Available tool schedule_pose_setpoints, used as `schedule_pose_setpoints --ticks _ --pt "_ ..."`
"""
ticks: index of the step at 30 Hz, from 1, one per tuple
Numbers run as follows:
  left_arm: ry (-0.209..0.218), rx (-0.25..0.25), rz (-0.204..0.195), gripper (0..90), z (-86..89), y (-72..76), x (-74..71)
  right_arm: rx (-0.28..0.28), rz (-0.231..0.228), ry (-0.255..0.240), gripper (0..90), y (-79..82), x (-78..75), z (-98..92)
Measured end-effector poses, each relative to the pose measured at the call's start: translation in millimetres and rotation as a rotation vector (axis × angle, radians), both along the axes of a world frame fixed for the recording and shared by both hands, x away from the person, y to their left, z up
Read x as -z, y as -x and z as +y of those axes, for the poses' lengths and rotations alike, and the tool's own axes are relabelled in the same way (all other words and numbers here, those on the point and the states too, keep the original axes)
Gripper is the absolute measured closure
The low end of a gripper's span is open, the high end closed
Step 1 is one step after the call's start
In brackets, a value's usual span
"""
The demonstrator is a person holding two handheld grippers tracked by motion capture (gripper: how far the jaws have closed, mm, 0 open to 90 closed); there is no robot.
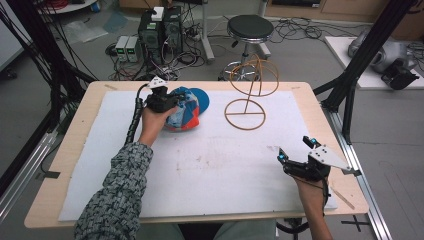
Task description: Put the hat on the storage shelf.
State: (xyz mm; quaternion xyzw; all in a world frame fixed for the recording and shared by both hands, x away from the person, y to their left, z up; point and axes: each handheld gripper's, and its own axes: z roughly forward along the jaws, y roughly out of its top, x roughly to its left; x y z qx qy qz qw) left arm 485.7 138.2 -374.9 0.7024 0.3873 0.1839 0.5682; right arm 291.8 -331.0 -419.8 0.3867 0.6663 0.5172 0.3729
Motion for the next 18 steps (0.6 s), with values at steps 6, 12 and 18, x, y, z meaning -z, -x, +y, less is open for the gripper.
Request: schedule_pose_setpoints --ticks 6,12,18 --pt "0.051 -0.001 -0.001 88.5 -0.7 -0.8 -17.2 -0.001 0.001 0.0 4.8 -0.1 0.1 -0.2" --pt "0.074 -0.007 -0.031 88.4 -5.4 -2.6 -39.7 -0.003 0.004 -0.006 4.7 -0.1 0.3 0.0" --pt "0.108 -0.03 -0.062 88.5 -3.2 -5.4 -55.5 -0.003 0.005 -0.011 4.7 0.0 0.5 0.2"
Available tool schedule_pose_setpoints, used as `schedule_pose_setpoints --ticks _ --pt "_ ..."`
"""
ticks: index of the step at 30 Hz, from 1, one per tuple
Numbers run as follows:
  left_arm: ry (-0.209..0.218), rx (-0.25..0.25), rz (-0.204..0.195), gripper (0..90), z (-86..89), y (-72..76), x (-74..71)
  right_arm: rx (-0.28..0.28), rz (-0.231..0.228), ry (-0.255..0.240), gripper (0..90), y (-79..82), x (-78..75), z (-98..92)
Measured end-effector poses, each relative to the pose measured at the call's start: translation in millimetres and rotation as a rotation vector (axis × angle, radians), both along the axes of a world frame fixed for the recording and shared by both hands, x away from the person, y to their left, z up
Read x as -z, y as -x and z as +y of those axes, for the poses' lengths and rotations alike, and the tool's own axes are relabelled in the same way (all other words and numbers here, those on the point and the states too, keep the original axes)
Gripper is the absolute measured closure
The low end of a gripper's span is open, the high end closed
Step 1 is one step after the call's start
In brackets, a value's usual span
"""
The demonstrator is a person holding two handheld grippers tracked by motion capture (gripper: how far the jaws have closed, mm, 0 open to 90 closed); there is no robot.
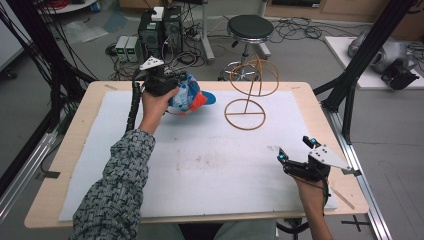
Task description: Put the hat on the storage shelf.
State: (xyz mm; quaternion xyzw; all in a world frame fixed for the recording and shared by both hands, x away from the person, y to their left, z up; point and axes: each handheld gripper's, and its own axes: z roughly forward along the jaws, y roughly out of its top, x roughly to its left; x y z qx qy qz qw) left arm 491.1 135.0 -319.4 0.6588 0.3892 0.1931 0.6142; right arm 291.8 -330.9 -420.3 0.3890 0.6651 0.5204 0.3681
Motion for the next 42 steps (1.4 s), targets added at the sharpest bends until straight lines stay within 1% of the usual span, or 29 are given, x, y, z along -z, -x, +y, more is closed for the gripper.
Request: schedule_pose_setpoints --ticks 2,3,4,5,6,7,8,10,13,14,15,17,18,19,20,21,22,25,26,27,28,29,32,34,39,42 --pt "0.013 -0.01 -0.007 88.4 1.7 -1.2 -5.1 -0.001 0.0 0.002 4.7 -0.1 0.0 -0.1" --pt "0.028 -0.02 -0.016 88.5 2.8 -2.3 -10.1 -0.003 -0.003 0.009 4.8 -0.5 0.1 -0.2" --pt "0.035 -0.022 -0.021 88.4 3.6 -3.3 -14.1 -0.003 -0.002 0.008 4.7 -0.5 0.1 0.0" --pt "0.035 -0.022 -0.021 88.5 3.6 -3.3 -14.1 -0.003 -0.002 0.008 4.7 -0.5 0.1 0.0" --pt "0.041 -0.024 -0.023 88.4 3.9 -4.2 -17.6 -0.005 0.003 0.004 4.8 -0.8 0.4 0.7" --pt "0.039 -0.031 -0.034 88.5 3.7 -5.8 -25.3 -0.005 0.003 0.005 4.7 -1.0 0.4 0.9" --pt "0.039 -0.031 -0.034 88.4 3.7 -5.8 -25.3 -0.006 0.005 0.004 4.8 -1.0 0.6 1.3" --pt "0.061 -0.032 -0.041 88.5 2.7 -7.6 -33.5 -0.006 0.0 0.008 4.8 -1.6 0.6 1.2" --pt "0.061 -0.033 -0.06 88.4 -0.7 -9.9 -47.2 -0.007 0.0 0.002 4.8 -1.8 0.8 1.2" --pt "0.063 -0.025 -0.073 88.4 -4.3 -11.3 -56.5 -0.006 0.006 0.0 4.8 -1.5 0.6 1.2" --pt "0.063 -0.025 -0.073 88.5 -4.3 -11.3 -56.5 -0.006 0.006 0.0 4.8 -1.5 0.6 1.2" --pt "0.065 -0.015 -0.082 88.4 -8.6 -12.8 -65.4 -0.008 0.006 -0.002 4.8 -1.4 0.7 1.2" --pt "0.058 -0.015 -0.089 88.4 -10.8 -13.6 -69.6 -0.008 0.006 -0.002 4.8 -1.4 0.7 1.2" --pt "0.056 -0.014 -0.099 88.5 -15.1 -15.8 -77.7 -0.008 0.005 -0.001 4.8 -1.5 0.7 1.0" --pt "0.055 -0.013 -0.105 88.4 -17.0 -16.9 -81.7 -0.009 0.007 -0.005 4.8 -1.3 0.6 1.0" --pt "0.06 -0.014 -0.112 88.4 -18.9 -17.9 -85.5 -0.009 0.006 -0.005 4.8 -1.3 0.7 0.7" --pt "0.06 -0.014 -0.112 88.4 -18.9 -17.9 -85.5 -0.01 0.006 -0.008 4.8 -1.1 0.6 0.5" --pt "0.061 -0.008 -0.126 88.4 -25.5 -20.9 -97.6 -0.009 0.003 -0.007 4.8 -1.3 0.8 -0.3" --pt "0.07 -0.003 -0.131 88.4 -27.9 -21.5 -100.9 -0.009 0.003 -0.007 4.8 -1.3 0.8 -0.3" --pt "0.071 0.002 -0.134 88.4 -30.4 -22.1 -104.1 -0.009 0.004 -0.007 4.8 -1.3 0.9 -0.6" --pt "0.065 0.004 -0.138 88.4 -33.4 -22.6 -106.9 -0.007 0.007 -0.011 4.8 -1.1 0.9 -0.6" --pt "0.06 0.007 -0.14 88.5 -36.2 -23.0 -109.4 -0.006 0.008 -0.015 4.8 -1.3 1.1 -0.8" --pt "0.067 0.014 -0.15 88.4 -45.1 -24.4 -115.3 -0.007 0.006 -0.015 4.8 -1.1 1.1 -0.9" --pt "0.061 0.016 -0.156 88.4 -50.7 -25.2 -118.4 -0.009 0.006 -0.016 4.8 -1.1 1.0 -1.0" --pt "0.084 0.029 -0.165 88.4 -65.0 -28.2 -126.8 -0.011 0.006 -0.015 4.8 -1.7 1.3 -1.5" --pt "0.097 0.033 -0.164 88.4 -72.7 -31.0 -130.5 -0.011 0.013 -0.025 4.8 -1.7 1.6 -1.4"
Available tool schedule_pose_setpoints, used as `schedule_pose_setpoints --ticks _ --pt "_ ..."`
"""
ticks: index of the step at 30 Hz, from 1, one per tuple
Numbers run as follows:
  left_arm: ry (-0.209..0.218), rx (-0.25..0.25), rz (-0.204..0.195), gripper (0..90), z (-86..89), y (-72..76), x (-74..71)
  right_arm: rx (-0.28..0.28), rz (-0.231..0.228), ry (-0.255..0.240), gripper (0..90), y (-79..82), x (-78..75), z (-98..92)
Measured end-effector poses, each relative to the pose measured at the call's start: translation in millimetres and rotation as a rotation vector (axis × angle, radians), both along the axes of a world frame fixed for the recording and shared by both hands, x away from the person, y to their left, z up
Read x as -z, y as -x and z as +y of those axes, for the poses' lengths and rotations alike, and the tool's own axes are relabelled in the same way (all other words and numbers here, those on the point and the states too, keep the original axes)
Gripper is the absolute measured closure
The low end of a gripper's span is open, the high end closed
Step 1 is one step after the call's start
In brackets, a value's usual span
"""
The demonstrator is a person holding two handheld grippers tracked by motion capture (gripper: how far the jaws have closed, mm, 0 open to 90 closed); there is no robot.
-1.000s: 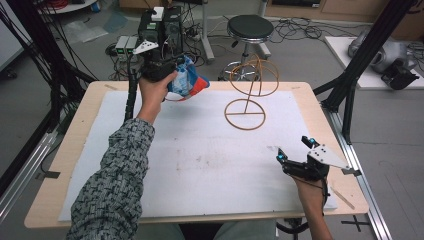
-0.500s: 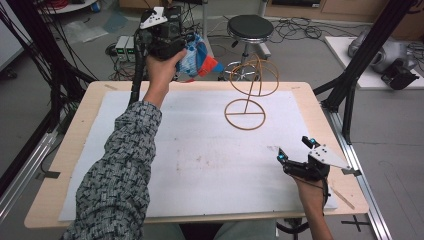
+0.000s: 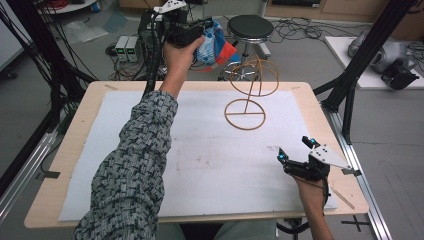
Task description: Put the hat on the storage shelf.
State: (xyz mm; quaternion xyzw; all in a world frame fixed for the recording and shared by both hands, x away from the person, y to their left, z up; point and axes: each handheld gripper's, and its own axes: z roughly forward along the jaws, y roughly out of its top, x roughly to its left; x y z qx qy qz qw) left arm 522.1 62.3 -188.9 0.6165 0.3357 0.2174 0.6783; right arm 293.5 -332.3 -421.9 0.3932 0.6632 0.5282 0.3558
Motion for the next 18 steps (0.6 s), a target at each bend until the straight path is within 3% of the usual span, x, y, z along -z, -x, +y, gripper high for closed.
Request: schedule_pose_setpoints --ticks 8,18 --pt "0.029 0.032 -0.015 88.4 -25.2 -2.2 -9.1 -0.004 -0.003 0.0 4.8 -0.4 0.4 -0.2" --pt "0.063 0.057 -0.031 88.4 -41.1 -2.3 -16.6 -0.005 0.0 -0.005 4.8 0.4 0.5 -1.3"
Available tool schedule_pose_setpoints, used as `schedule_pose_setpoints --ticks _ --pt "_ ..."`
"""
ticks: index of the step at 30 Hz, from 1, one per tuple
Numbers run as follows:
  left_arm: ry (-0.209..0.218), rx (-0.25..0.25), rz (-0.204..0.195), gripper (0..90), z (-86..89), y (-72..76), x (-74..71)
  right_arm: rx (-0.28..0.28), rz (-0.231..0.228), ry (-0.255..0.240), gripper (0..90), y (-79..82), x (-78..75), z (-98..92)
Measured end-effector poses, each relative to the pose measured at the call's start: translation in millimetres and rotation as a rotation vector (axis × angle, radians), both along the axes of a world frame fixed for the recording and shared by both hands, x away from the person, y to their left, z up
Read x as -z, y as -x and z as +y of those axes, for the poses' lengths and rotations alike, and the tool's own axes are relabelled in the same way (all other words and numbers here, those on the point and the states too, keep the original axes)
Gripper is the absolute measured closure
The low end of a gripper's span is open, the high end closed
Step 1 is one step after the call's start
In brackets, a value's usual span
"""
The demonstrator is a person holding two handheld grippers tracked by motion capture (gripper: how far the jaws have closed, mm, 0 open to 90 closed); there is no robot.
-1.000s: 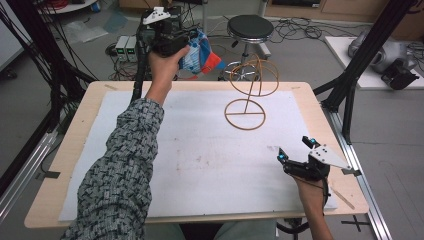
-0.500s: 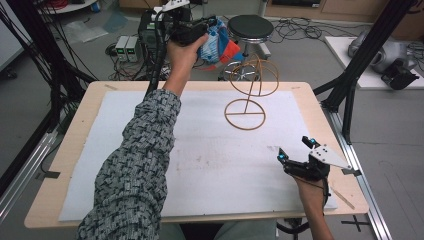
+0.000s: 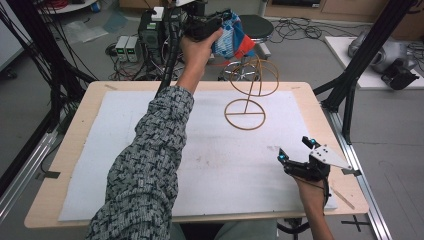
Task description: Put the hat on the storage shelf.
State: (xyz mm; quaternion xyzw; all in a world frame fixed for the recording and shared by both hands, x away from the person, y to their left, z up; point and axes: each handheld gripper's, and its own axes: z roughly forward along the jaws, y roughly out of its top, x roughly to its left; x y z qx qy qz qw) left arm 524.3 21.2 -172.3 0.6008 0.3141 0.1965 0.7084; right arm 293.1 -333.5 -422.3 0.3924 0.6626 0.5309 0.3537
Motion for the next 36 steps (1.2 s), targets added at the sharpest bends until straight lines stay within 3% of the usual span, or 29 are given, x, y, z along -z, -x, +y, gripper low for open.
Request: schedule_pose_setpoints --ticks 6,12,20,23,36 --pt "0.007 0.008 -0.012 88.4 -4.5 1.5 -4.4 -0.002 0.001 0.004 4.8 0.0 0.3 0.1" --pt "-0.016 0.037 0.008 88.4 -10.4 1.7 0.0 -0.003 0.001 0.006 4.8 -0.2 0.3 0.5" --pt "-0.096 0.108 0.04 88.3 -25.9 4.8 8.6 -0.005 -0.002 0.009 4.8 -0.7 0.4 0.5" --pt "-0.144 0.136 0.049 88.3 -34.2 7.4 12.7 -0.006 -0.002 0.01 4.8 -0.8 0.5 0.4" --pt "-0.255 0.19 0.067 88.4 -54.2 13.9 25.4 -0.007 0.007 0.007 4.8 -0.6 0.8 1.5"
